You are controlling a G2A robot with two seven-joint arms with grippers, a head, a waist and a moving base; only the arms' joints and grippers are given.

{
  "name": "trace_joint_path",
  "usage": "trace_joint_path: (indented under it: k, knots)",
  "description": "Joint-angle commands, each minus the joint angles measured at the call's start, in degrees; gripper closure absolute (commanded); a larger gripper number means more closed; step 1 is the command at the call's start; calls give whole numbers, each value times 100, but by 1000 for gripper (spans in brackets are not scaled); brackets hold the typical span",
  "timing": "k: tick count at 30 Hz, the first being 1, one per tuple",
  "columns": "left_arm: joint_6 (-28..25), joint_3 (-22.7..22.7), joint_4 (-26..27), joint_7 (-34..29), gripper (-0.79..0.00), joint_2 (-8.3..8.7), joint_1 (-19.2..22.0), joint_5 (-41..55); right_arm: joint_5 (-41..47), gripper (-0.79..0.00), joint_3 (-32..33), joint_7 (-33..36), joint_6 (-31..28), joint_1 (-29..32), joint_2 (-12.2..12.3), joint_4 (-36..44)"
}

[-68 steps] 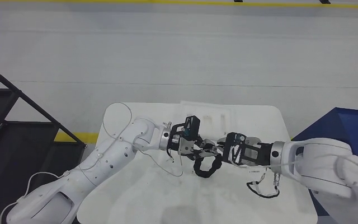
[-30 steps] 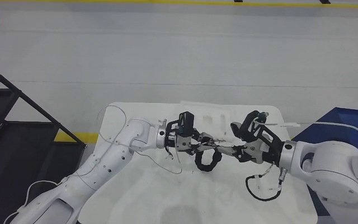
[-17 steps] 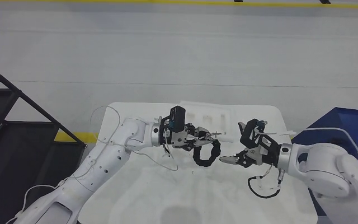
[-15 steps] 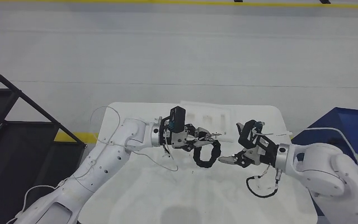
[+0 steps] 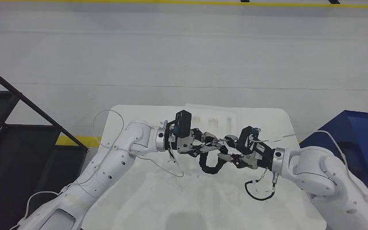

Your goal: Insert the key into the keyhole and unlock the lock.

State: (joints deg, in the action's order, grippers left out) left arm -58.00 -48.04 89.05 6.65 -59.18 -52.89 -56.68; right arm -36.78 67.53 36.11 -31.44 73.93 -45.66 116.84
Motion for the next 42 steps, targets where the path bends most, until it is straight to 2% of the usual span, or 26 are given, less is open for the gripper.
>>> trace_joint_path:
  k: [1, 7, 12, 17, 22, 24, 25, 27, 28, 35, 39, 40, 41, 42]
  knots:
    - [0, -8, -4, 0, 0, -11, -6, -13, -29, 0, -13, -47, -26, -14, -11, -42]
    - [0, -109, -35, 53, 0, -13, -46, -47, -115, 0, 66, 30, -117, 17, -7, -38]
    - [76, -318, -104, 73, 0, 17, -148, -178, -325, 0, 221, 540, -69, 3, 31, 8]
    - [389, -549, -55, -285, 0, 84, -297, -765, -600, 0, 287, 1263, 199, -26, 62, 55]
    - [583, -691, 86, -527, 0, 156, -532, -1466, -701, -18, 114, 1613, 120, -47, 56, -120]
    - [563, -703, 106, -563, 0, 172, -591, -1643, -695, -274, 4, 1698, 18, -66, 47, -219]
    - [548, -695, 110, -598, 0, 177, -605, -1755, -720, -332, -38, 1755, 12, -86, 42, -251]
    - [494, -638, 119, -650, 0, 177, -606, -1973, -711, -748, -124, 1845, -32, -124, 33, -317]
    - [389, -572, 139, -630, 0, 172, -586, -2109, -681, -785, -143, 1841, -34, -149, 27, -332]
    - [58, 43, -179, -566, 0, 58, -303, -3002, -377, -785, 122, 1480, -97, -135, 42, -259]
    - [0, 410, -440, -603, 0, -49, -88, -3146, -220, -785, 426, 1298, -216, 15, 84, -140]
    - [0, 521, -496, -605, -145, -75, -30, -3145, -177, -785, 502, 1262, -241, 63, 95, -104]
    - [0, 622, -558, -624, -489, -99, 35, -3154, -148, -785, 576, 1240, -263, 107, 106, -67]
    - [0, 707, -629, -618, -785, -123, 95, -3110, -127, -785, 640, 1239, -279, 154, 117, -32]
